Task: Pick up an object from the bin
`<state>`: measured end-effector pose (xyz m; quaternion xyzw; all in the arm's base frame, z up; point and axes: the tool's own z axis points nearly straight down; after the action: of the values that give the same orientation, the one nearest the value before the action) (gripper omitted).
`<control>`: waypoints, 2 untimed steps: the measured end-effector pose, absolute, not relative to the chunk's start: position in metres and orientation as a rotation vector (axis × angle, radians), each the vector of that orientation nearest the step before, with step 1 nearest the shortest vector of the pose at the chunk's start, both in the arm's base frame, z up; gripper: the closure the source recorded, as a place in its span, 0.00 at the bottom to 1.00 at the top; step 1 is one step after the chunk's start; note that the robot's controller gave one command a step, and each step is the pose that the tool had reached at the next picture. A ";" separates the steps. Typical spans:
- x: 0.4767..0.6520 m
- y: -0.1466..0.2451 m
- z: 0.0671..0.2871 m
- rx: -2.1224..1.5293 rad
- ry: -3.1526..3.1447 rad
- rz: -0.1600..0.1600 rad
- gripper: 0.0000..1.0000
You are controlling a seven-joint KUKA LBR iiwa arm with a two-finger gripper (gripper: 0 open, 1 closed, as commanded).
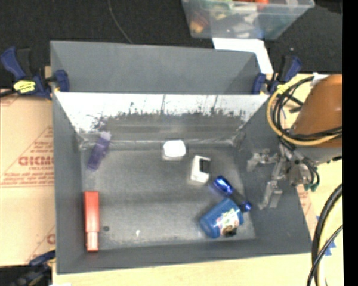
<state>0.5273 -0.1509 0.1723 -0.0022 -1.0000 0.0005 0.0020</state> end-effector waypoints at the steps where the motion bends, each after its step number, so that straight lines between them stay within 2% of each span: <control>1: 0.529 -0.150 0.177 0.001 -3.145 0.004 0.00; 2: 0.505 -0.117 0.085 0.481 -3.107 0.004 0.00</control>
Offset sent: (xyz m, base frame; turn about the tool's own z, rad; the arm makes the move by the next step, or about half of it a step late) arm -0.0266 0.0400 -0.1023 -0.3603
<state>0.5051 -0.1172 0.0849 0.1530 -0.9882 0.0012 -0.0011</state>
